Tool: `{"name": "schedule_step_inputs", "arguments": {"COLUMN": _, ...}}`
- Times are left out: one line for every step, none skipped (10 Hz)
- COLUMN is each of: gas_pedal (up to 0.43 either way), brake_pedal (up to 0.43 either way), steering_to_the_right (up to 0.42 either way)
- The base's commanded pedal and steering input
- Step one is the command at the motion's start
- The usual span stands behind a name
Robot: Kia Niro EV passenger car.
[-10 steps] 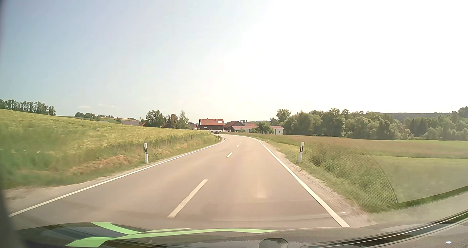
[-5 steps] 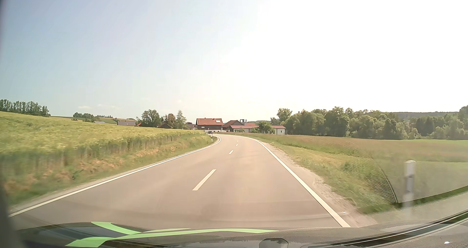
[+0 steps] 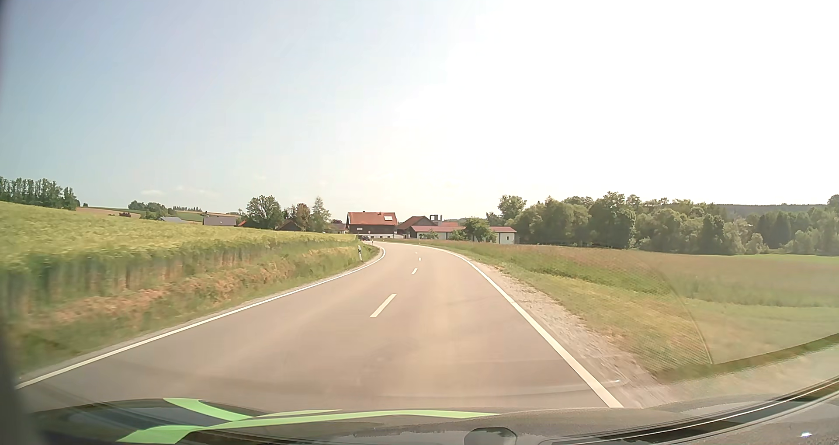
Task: Follow the waypoints while adhering to traffic rules and regulations
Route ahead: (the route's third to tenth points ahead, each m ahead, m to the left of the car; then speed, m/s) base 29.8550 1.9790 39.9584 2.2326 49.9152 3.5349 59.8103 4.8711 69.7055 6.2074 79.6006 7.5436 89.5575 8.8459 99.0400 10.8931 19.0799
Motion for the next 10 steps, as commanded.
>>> {"name": "schedule_step_inputs", "arguments": {"gas_pedal": 0.000, "brake_pedal": 0.000, "steering_to_the_right": -0.002}}
{"name": "schedule_step_inputs", "arguments": {"gas_pedal": 0.000, "brake_pedal": 0.000, "steering_to_the_right": -0.002}}
{"name": "schedule_step_inputs", "arguments": {"gas_pedal": 0.000, "brake_pedal": 0.000, "steering_to_the_right": -0.002}}
{"name": "schedule_step_inputs", "arguments": {"gas_pedal": 0.000, "brake_pedal": 0.000, "steering_to_the_right": -0.002}}
{"name": "schedule_step_inputs", "arguments": {"gas_pedal": 0.000, "brake_pedal": 0.000, "steering_to_the_right": -0.003}}
{"name": "schedule_step_inputs", "arguments": {"gas_pedal": 0.000, "brake_pedal": 0.000, "steering_to_the_right": -0.003}}
{"name": "schedule_step_inputs", "arguments": {"gas_pedal": 0.000, "brake_pedal": 0.000, "steering_to_the_right": -0.003}}
{"name": "schedule_step_inputs", "arguments": {"gas_pedal": 0.000, "brake_pedal": 0.000, "steering_to_the_right": -0.003}}
{"name": "schedule_step_inputs", "arguments": {"gas_pedal": 0.000, "brake_pedal": 0.000, "steering_to_the_right": -0.004}}
{"name": "schedule_step_inputs", "arguments": {"gas_pedal": 0.000, "brake_pedal": 0.000, "steering_to_the_right": -0.007}}
